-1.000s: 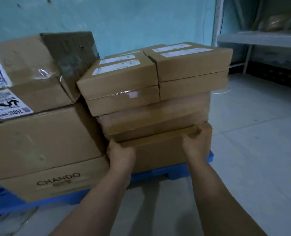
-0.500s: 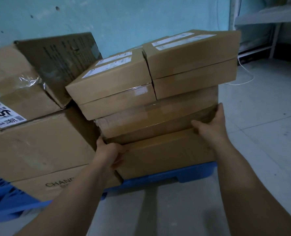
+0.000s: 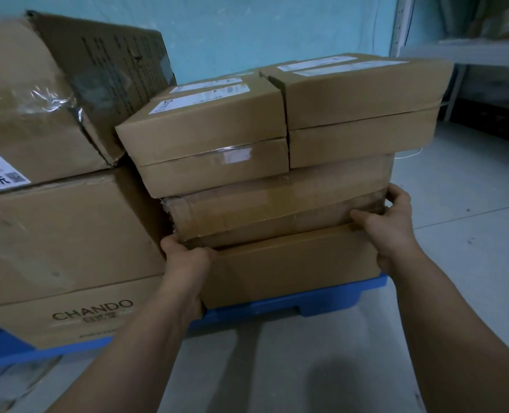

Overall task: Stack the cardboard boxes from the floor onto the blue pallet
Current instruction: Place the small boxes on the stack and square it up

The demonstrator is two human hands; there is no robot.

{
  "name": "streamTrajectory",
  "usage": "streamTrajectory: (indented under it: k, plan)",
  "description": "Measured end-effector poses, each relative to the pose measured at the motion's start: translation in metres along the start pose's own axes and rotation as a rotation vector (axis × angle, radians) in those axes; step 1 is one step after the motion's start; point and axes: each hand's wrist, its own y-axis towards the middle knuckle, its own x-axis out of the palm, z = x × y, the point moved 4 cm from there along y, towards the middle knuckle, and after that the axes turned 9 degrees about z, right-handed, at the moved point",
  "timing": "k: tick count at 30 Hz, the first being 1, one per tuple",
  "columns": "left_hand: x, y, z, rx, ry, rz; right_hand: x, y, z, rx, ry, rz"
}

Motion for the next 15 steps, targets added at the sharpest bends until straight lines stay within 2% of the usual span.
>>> streamTrajectory:
  k: [15]
  plan:
    - [0.005, -0.017, 0.0, 0.05, -0.061, 0.125, -0.004, -0.012, -0.001, -0.027, -0.019, 0.098]
